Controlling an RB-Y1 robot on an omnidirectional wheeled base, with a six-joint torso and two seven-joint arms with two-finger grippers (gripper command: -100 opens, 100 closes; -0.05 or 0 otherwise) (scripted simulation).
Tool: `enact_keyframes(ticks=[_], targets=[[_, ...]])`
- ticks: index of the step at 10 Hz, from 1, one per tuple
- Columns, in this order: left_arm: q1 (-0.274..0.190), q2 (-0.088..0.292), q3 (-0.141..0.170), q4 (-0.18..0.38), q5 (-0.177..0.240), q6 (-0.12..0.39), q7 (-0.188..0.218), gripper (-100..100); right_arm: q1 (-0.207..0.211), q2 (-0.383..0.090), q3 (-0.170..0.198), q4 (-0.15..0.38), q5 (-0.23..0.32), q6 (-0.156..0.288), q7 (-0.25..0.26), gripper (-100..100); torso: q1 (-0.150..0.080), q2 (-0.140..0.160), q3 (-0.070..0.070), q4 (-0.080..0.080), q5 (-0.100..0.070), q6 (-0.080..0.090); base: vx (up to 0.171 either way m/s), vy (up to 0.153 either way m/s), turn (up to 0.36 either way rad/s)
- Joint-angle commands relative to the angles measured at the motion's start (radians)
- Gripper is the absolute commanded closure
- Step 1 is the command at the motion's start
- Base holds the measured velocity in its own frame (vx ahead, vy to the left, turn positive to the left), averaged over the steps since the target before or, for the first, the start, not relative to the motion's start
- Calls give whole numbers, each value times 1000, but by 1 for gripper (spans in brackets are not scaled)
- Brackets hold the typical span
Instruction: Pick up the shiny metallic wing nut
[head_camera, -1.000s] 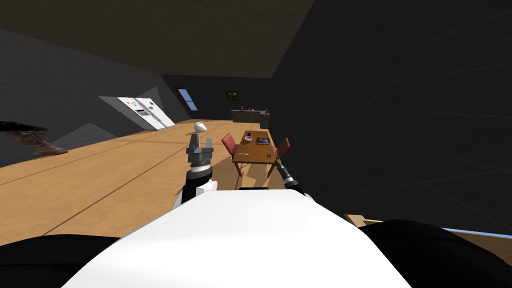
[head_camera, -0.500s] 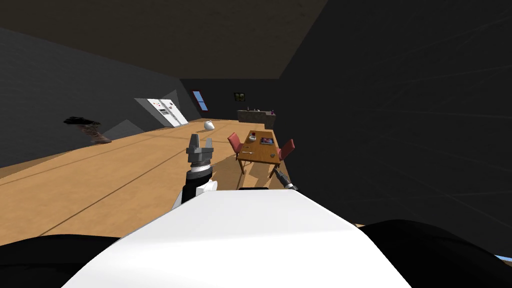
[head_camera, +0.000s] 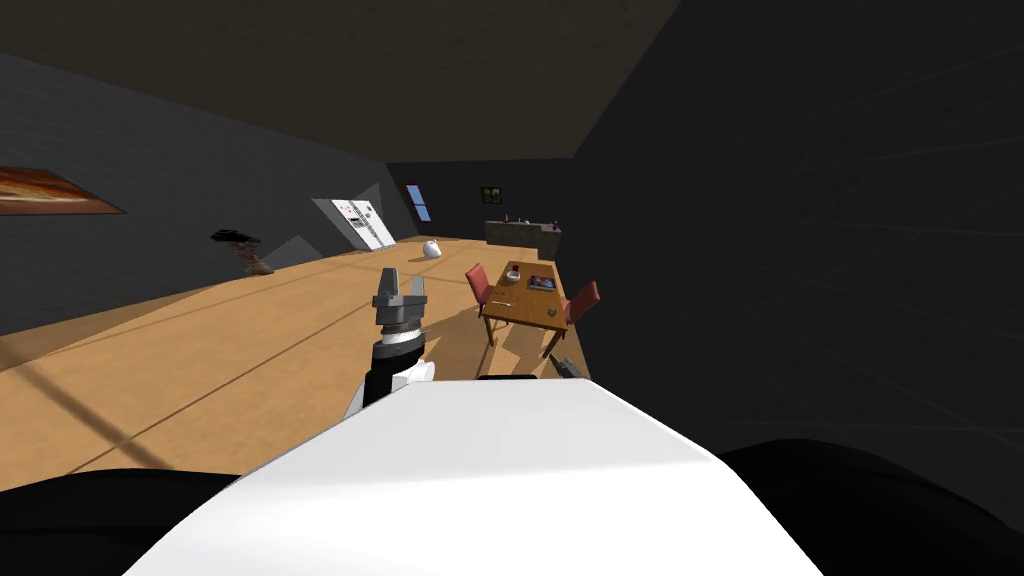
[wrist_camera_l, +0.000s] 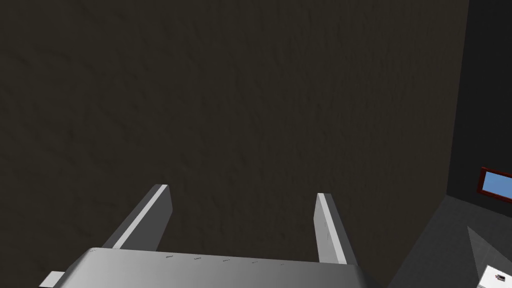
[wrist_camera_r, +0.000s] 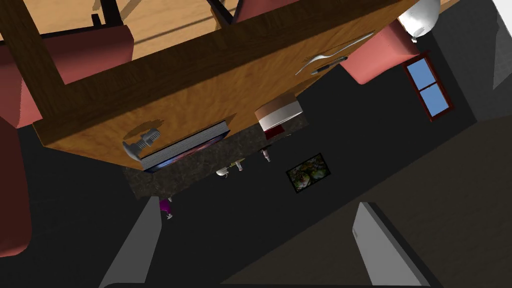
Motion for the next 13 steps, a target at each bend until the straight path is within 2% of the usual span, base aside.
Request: enact_keyframes(ticks=[1, 2, 4, 5, 6, 7, 8, 9, 10, 11, 12, 13], targets=[[0, 0, 0, 0, 0, 0, 0, 0, 8, -39, 24, 50, -3, 17, 46, -100, 0, 0, 0, 0, 0, 0, -17, 20, 251], [0, 0, 0, 0, 0, 0, 0, 0, 16, -62, 46, 102, -5, 35, 74, -100, 1, 0, 0, 0, 0, -1, -22, 31, 359], [0, 0, 0, 0, 0, 0, 0, 0, 16, -73, 46, 126, -5, 35, 91, -100, 1, 0, 0, 0, 0, -1, -14, 16, 136], [0, 0, 0, 0, 0, 0, 0, 0, 23, -106, 68, 165, -6, 52, 136, -100, 0, 0, 0, 0, 0, 0, -4, 22, 319], [0, 0, 0, 0, 0, 0, 0, 0, 23, -106, 68, 188, -6, 52, 136, -100, 0, -1, -1, 0, 0, -1, 3, 13, 167], [0, 0, 0, 0, 0, 0, 0, 0, 29, -137, 87, 226, -7, 68, 180, -100, 0, -1, -1, 0, 0, 0, 12, 27, 303], [0, 0, 0, 0, 0, 0, 0, 0, 29, -137, 87, 250, -7, 68, 180, -100, 0, -2, -1, 0, 0, -1, 11, 18, 157], [0, 0, 0, 0, 0, 0, 0, 0, 34, -167, 106, 303, -7, 82, 218, -100, 1, -2, -1, 0, 0, 0, 20, 31, 317], [0, 0, 0, 0, 0, 0, 0, 0, 34, -167, 106, 312, -7, 82, 222, -100, 1, -2, -1, 0, 0, -1, 20, 15, 144], [0, 0, 0, 0, 0, 0, 0, 0, 37, -194, 122, 350, -6, 95, 257, -100, 0, -2, -1, 0, 0, 0, 29, 23, 270], [0, 0, 0, 0, 0, 0, 0, 0, 37, -194, 122, 375, -6, 95, 263, -100, 1, -3, -2, -1, 0, -1, 30, 16, 200], [0, 0, 0, 0, 0, 0, 0, 0, 40, -219, 137, 398, -5, 107, 302, -100, 0, -3, -2, -1, 0, 0, 45, 24, 315]])
